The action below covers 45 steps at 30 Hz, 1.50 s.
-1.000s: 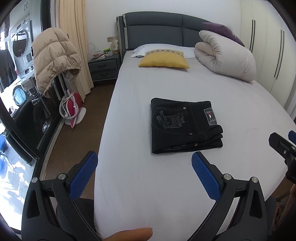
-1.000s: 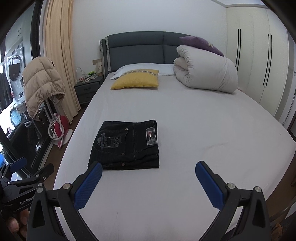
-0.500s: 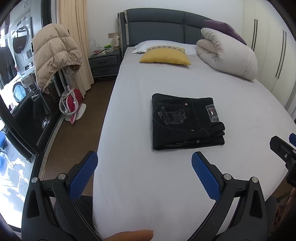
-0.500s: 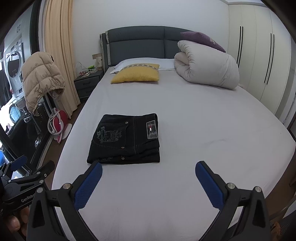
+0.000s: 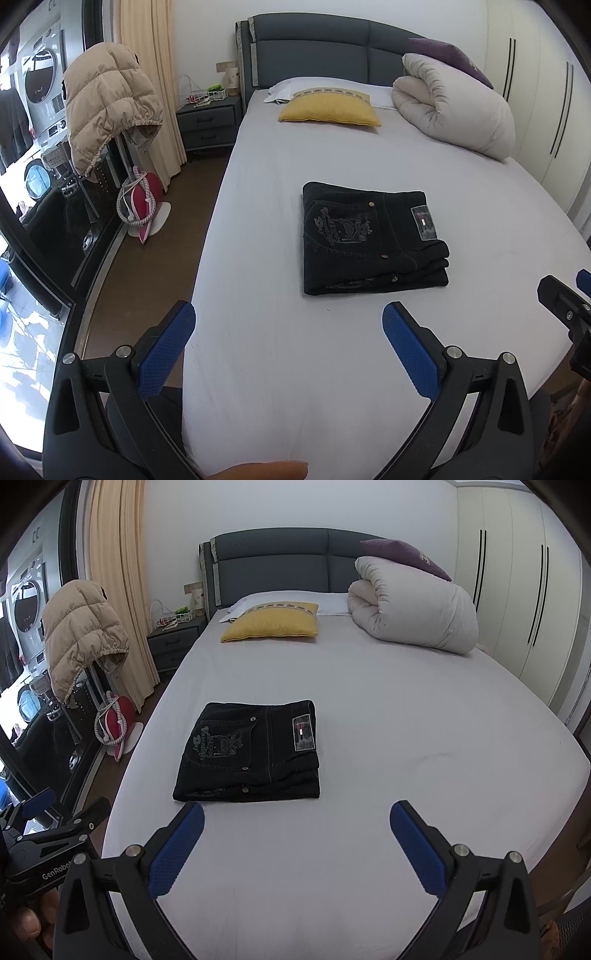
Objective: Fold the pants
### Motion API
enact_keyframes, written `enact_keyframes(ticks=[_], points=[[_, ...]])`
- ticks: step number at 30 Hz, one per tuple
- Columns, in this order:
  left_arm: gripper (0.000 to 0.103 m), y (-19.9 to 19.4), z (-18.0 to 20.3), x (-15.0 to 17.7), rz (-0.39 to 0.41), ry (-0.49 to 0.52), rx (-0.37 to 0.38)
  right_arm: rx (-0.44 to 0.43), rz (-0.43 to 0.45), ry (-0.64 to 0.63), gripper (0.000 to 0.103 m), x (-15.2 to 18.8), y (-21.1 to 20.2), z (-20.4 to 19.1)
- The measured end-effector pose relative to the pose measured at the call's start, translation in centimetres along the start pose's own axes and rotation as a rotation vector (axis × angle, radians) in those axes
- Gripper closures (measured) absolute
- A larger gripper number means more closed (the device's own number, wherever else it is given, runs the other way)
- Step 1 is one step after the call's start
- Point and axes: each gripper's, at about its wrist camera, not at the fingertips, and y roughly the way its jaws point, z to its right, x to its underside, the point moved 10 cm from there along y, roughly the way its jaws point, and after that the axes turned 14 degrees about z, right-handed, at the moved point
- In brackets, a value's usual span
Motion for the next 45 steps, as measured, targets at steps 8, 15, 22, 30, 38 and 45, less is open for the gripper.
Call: enact_keyframes(ticks=[8,15,22,30,38,45], points=[[0.0,0.1,-0.1,0.3,-0.004,-0.002,-0.002,-0.001,-0.002,-0.001,0.0,0.2,0.0,0.0],[0.0,0.1,-0.2,0.3,-0.007,-0.004,-0.001,0.0,-0.004,-0.002,0.0,0.3,0.1,0.1],[0.0,0.1,-0.3,0.8,-0.012,-0.008,-0.003,-0.001,-0.005,-0.003,0.0,0.4,0.2,0.2],[0.0,0.2,-0.3,0.9,-0.019,-0.007,0.0,-0.006,-0.011,-0.001,0.0,0.9,0.4,0.4],[0.0,0.3,-0.1,1.0,-0.023,-0.007,0.005,-0.005,-0.014,-0.001,0.0,1.1,0.4,0.5],[0.0,0.3,-0.1,1.1,-0.024,-0.007,0.005,-0.006,-0.015,-0.001,0.0,1.1,0.5,0.5]])
